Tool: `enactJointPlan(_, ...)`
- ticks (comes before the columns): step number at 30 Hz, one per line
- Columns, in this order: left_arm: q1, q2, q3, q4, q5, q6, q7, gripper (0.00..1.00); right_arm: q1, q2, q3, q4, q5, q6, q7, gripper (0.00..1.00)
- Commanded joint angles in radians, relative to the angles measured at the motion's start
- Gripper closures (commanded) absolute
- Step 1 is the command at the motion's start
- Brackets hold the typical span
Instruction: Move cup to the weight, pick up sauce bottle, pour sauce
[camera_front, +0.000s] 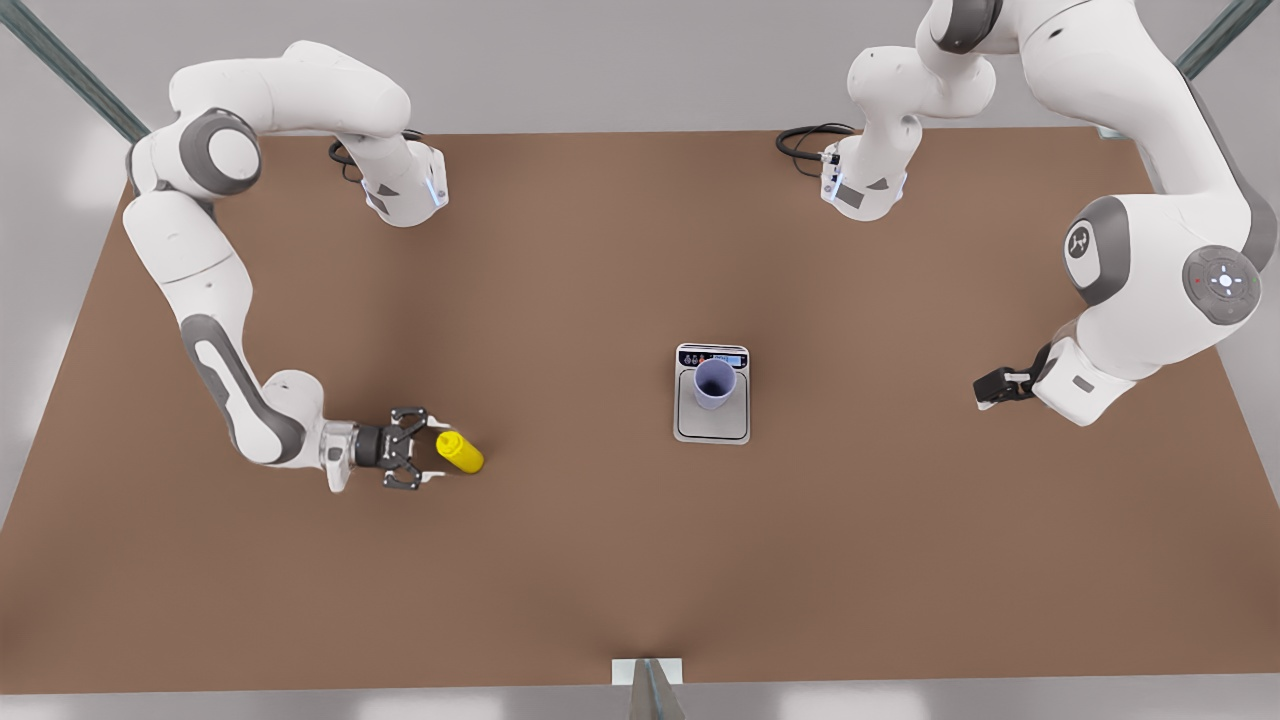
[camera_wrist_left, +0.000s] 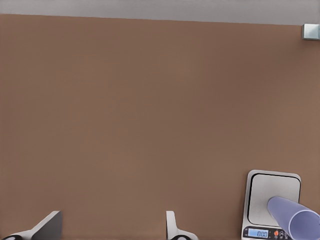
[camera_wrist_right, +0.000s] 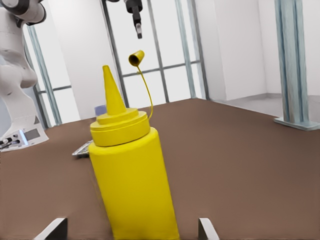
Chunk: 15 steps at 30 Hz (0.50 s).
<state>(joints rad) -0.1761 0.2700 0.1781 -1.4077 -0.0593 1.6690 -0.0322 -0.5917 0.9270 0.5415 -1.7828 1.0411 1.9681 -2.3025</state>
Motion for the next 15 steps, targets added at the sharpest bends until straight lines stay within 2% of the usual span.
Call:
enactJointPlan(1, 0.000, 0.000, 0.000, -0.001, 0.000, 0.000, 0.000, 0.00, -0.011, -0.010, 0.000, -0.012, -0.012, 0.000, 0.002, 0.00)
enactJointPlan(3, 0.000, 0.000, 0.000, 0.001, 0.000, 0.000, 0.000, 0.00, -0.074, -0.043, 0.000, -0.023, -0.098, -0.015, 0.023, 0.00)
enactJointPlan(5, 0.000, 0.000, 0.000, 0.001, 0.000, 0.000, -0.002, 0.00, -0.074, -0.089, -0.057, 0.074, -0.281, -0.080, 0.210, 0.00)
enactJointPlan(8, 0.000, 0.000, 0.000, 0.001, 0.001, 0.000, 0.000, 0.00, -0.028, -0.169, -0.054, 0.273, -0.714, -0.115, 0.811, 0.00)
enactJointPlan(11, 0.000, -0.002, 0.000, 0.003, 0.001, 0.000, 0.000, 0.00, 0.061, -0.195, -0.049, 0.434, -1.015, -0.161, 1.305, 0.00)
enactJointPlan(13, 0.000, -0.002, 0.000, 0.003, 0.001, 0.000, 0.000, 0.00, 0.105, -0.197, -0.052, 0.506, -1.165, -0.187, 1.494, 0.00)
enactJointPlan(14, 0.000, -0.002, 0.000, 0.003, 0.003, 0.000, 0.000, 0.00, 0.108, -0.198, -0.049, 0.526, -1.176, -0.222, 1.551, 0.00)
enactJointPlan(15, 0.000, -0.002, 0.000, 0.003, 0.001, 0.000, 0.000, 0.00, 0.173, -0.267, -0.104, 0.525, -1.176, -0.238, 1.609, 0.00)
